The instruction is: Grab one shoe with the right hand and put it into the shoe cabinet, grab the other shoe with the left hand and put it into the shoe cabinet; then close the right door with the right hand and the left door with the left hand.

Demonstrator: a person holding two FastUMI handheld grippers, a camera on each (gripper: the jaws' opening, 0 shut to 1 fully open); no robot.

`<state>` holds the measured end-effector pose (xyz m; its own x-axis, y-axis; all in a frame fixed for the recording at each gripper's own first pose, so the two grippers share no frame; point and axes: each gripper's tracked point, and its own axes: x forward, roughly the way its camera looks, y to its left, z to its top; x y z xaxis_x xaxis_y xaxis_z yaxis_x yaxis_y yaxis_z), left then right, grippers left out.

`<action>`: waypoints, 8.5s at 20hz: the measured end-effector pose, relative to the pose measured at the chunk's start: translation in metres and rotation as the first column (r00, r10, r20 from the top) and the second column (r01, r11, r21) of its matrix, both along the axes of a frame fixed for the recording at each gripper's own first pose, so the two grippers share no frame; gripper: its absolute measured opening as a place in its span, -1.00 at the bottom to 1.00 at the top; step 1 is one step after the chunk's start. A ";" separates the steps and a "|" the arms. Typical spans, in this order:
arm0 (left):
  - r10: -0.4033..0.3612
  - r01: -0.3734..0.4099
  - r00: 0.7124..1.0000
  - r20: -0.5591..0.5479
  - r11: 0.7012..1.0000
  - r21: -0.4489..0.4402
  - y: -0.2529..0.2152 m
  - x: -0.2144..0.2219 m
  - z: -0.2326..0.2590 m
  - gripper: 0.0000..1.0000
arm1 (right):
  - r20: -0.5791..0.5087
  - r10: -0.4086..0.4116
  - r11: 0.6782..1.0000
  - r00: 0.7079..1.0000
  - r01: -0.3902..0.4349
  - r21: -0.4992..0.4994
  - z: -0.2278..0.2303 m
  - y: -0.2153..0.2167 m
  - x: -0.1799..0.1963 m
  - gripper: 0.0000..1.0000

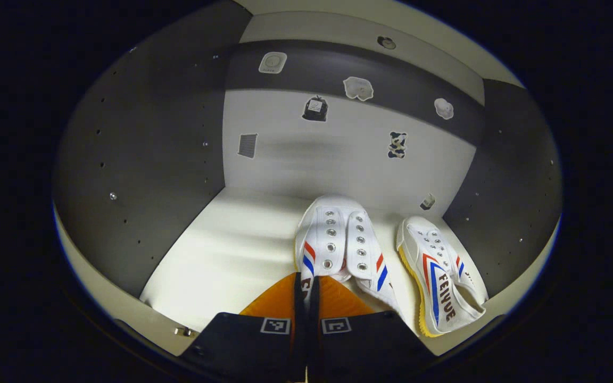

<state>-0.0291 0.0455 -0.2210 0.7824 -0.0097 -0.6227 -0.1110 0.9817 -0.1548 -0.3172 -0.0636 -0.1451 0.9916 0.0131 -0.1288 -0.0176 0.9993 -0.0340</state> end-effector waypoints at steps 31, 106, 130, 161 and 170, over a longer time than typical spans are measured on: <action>-0.107 0.026 0.847 0.520 0.987 0.160 0.012 -0.225 0.109 0.94 | 0.043 0.074 0.993 0.996 -0.077 0.085 0.033 0.016 0.007 0.88; -0.020 -0.110 0.833 0.553 0.973 0.201 0.073 -0.370 0.052 0.89 | 0.183 0.276 0.956 0.944 -0.289 0.049 0.146 0.062 0.157 0.88; -0.031 -0.079 0.813 0.582 0.984 0.162 0.066 -0.361 0.084 0.89 | 0.132 0.190 0.972 0.973 -0.205 0.113 0.143 0.051 0.133 0.88; 0.201 -0.411 0.750 0.630 0.888 0.206 0.271 -0.321 0.196 0.90 | -0.040 0.084 0.987 0.996 -0.078 0.140 0.034 -0.015 -0.006 0.96; 0.138 -0.290 0.766 0.628 0.946 0.146 0.210 -0.313 0.193 0.89 | -0.009 0.074 0.988 0.997 -0.072 0.138 0.051 -0.016 -0.004 0.89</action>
